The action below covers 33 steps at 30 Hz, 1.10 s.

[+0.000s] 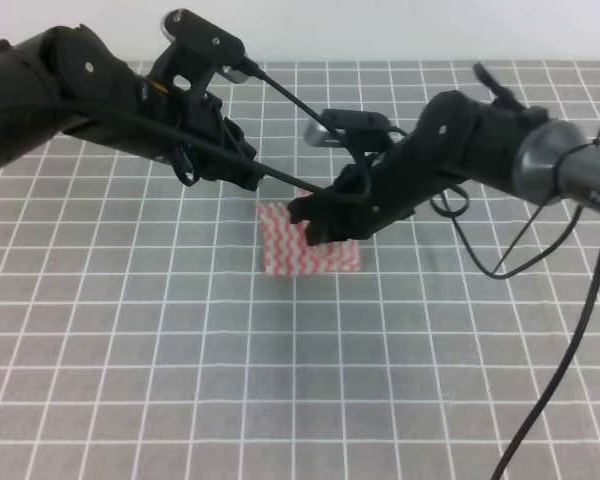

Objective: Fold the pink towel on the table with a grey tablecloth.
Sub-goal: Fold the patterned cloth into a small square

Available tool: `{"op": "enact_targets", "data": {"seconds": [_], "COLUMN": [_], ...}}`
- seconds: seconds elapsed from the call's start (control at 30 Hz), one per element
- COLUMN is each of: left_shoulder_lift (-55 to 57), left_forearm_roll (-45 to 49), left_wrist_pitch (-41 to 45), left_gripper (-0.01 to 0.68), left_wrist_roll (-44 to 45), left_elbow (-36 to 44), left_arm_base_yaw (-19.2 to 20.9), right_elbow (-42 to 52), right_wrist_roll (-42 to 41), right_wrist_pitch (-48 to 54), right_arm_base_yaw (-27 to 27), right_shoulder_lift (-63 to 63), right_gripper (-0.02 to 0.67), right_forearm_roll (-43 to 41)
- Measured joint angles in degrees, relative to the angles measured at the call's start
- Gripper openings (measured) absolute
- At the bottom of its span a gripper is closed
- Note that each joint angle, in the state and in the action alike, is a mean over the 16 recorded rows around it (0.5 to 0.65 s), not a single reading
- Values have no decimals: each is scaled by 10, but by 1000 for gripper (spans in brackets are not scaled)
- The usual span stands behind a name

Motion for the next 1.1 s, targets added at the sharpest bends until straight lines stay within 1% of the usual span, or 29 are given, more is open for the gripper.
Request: {"op": "enact_targets", "data": {"seconds": [0.4, 0.53, 0.67, 0.93, 1.0, 1.1], "left_shoulder_lift": [-13, -13, -13, -13, -13, -14], "left_forearm_roll": [-2, -3, -3, -2, -1, -1], "left_wrist_pitch": [9, 12, 15, 21, 22, 24], "left_gripper": [0, 0, 0, 1, 0, 0], "left_wrist_roll": [0, 0, 0, 0, 1, 1], "left_elbow": [0, 0, 0, 0, 0, 0], "left_arm_base_yaw": [0, 0, 0, 0, 0, 0], "right_elbow": [-34, -43, -50, -74, -78, -83], "right_wrist_roll": [0, 0, 0, -13, -17, -23], "right_wrist_pitch": [-13, -10, -4, 25, 32, 39], "right_arm_base_yaw": [26, 32, 36, 37, 37, 36], "right_shoulder_lift": [22, 37, 51, 63, 64, 67], "right_gripper": [-14, -3, 43, 200, 218, 212], "right_forearm_roll": [13, 18, 28, 47, 49, 52]}}
